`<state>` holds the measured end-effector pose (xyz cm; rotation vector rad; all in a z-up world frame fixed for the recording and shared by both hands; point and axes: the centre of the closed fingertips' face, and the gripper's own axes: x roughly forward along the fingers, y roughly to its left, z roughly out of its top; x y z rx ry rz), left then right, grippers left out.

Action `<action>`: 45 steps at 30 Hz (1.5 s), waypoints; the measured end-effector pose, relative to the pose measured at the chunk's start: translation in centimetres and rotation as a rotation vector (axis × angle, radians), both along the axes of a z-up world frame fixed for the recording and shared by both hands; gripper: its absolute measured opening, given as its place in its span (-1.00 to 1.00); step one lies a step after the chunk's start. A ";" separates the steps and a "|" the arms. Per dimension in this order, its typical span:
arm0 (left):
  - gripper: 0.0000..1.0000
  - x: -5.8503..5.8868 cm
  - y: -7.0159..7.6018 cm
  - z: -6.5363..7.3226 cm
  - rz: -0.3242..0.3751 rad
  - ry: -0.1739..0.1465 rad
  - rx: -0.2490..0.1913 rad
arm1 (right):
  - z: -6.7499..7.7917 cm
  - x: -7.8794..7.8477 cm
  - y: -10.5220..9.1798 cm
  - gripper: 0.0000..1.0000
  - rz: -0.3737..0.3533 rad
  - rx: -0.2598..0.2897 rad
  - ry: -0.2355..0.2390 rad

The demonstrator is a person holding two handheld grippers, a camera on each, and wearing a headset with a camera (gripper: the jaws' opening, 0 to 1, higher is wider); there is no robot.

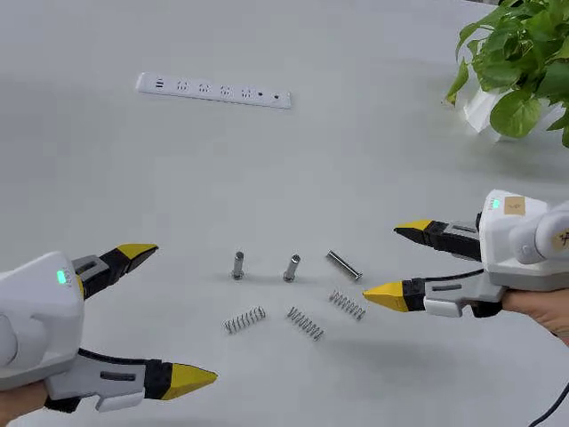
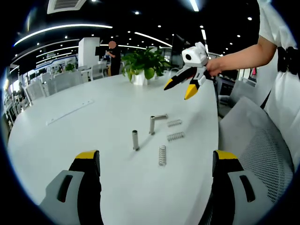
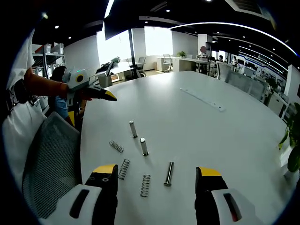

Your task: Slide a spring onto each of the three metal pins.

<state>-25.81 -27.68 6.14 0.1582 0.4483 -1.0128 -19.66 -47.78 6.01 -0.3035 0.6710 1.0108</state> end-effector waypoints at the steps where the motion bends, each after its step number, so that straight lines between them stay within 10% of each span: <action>1: 0.98 0.0 0.0 -0.1 -0.001 0.001 0.001 | -0.2 0.2 0.1 0.28 -0.002 -0.005 0.011; 45: 0.98 0.8 0.0 -1.5 0.010 0.040 -0.037 | -8.4 4.6 2.5 -0.65 -0.005 -0.324 0.270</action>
